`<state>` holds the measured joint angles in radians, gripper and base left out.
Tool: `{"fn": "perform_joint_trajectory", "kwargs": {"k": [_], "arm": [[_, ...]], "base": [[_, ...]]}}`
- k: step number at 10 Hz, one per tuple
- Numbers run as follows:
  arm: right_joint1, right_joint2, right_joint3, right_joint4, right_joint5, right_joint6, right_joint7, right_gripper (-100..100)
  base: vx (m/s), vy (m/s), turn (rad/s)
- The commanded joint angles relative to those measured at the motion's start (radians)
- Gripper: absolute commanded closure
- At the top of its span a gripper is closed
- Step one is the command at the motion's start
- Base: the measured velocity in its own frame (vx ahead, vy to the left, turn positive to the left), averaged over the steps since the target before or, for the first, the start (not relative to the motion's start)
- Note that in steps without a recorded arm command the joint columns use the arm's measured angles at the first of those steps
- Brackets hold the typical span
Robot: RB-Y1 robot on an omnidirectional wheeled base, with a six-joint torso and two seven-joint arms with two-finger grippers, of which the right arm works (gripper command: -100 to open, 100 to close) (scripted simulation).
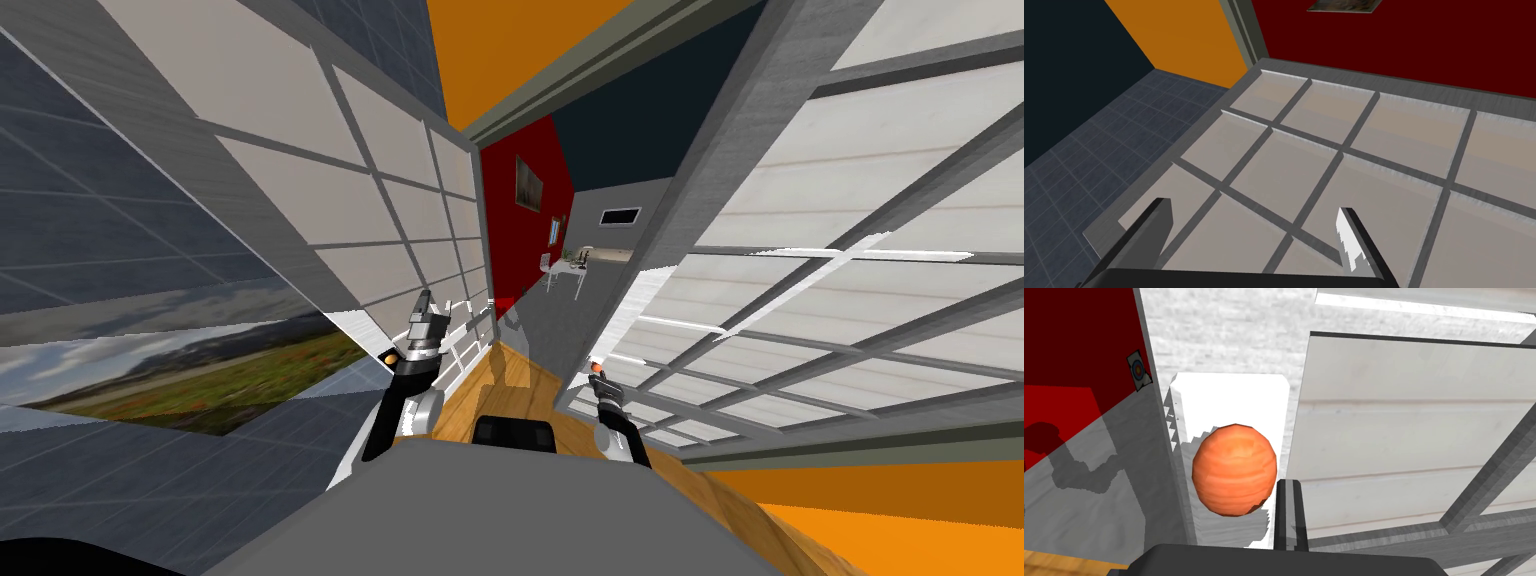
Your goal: Pull the door open
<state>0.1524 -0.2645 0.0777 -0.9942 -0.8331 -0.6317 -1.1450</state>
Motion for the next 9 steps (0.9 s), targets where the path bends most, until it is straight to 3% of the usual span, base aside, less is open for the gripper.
{"fn": "perform_joint_trajectory", "kwargs": {"k": [1, 3, 4, 9], "arm": [[-0.001, 0.0, 0.0, -0.002, 0.0, -0.003, 0.0, 100], [-0.001, 0.0, 0.0, -0.002, 0.0, -0.003, 0.0, 100], [0.009, 0.0, 0.023, 0.0, 0.011, -0.037, -0.018, -100], [0.034, 0.003, 0.086, 0.004, 0.041, -0.131, -0.065, -100]], "base": [[-0.009, 0.01, -0.018], [-0.004, 0.001, 0.0], [-0.082, -0.024, 0.104], [-0.139, -0.038, 0.116]]}}
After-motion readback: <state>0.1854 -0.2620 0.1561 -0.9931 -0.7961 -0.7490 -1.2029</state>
